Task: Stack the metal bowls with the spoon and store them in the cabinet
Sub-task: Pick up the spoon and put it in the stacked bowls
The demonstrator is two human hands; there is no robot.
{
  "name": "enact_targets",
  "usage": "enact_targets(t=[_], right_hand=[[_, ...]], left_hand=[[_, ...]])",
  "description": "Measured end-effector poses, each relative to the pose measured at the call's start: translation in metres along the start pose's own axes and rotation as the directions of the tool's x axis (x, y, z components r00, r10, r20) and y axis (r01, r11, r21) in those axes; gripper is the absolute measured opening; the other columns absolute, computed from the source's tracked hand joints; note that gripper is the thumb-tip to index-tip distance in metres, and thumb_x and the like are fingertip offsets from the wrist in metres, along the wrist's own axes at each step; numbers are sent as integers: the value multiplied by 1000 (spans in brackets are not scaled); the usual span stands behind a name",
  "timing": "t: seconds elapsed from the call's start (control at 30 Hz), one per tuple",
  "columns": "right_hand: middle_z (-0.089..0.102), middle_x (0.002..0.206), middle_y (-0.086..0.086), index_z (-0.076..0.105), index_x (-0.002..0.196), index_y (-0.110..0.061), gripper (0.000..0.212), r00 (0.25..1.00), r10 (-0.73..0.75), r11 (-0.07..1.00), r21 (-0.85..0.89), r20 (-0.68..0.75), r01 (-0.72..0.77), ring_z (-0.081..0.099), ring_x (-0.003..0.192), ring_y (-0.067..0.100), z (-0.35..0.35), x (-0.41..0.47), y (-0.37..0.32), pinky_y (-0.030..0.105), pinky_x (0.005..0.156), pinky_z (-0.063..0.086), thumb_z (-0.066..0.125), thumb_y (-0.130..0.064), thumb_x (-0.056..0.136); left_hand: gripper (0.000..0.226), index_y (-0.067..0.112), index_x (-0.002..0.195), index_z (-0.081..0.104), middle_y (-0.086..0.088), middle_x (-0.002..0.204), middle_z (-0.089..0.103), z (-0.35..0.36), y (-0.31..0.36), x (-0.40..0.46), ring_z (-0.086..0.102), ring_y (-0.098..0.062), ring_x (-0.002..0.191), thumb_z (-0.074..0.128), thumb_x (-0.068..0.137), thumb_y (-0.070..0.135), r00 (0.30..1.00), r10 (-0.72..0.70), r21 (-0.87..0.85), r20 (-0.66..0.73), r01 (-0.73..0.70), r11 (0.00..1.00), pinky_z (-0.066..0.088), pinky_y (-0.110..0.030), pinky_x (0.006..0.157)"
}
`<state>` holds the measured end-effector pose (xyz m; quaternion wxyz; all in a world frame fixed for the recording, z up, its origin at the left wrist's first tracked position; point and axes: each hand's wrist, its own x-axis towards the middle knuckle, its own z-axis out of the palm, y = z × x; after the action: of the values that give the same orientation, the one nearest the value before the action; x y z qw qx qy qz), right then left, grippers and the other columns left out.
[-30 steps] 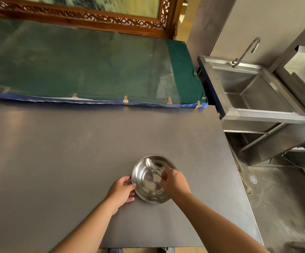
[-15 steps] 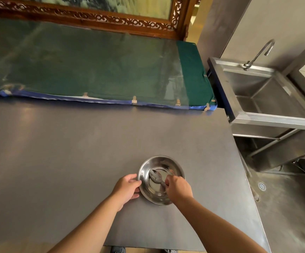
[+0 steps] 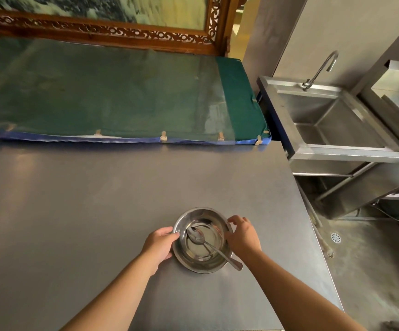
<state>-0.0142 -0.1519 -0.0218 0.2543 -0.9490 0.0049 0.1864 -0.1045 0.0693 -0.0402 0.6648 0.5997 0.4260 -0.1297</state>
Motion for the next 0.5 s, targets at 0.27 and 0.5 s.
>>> enact_targets(t=[0.27,0.5], right_hand=[[77,87,9,74,106,-12,36,934,311,883,310,174,-352,73,74,27,4,1,13,42,76,63,56,-6,75],[75,80,21,75,92,-5,30,921,344,758,526,180,-386,68,62,29,-16,-13,4,50,71,64,60,11,73]], left_hand=[[46,9,139,55,-16,125,65,0,5,10,64,-32,114,64,94,9,997,-70,-13,31,70,997,55,-46,93],[41,7,130,63,-15,110,73,-6,31,17,70,-26,94,63,90,-1,992,-27,38,127,22,999,58,-39,78]])
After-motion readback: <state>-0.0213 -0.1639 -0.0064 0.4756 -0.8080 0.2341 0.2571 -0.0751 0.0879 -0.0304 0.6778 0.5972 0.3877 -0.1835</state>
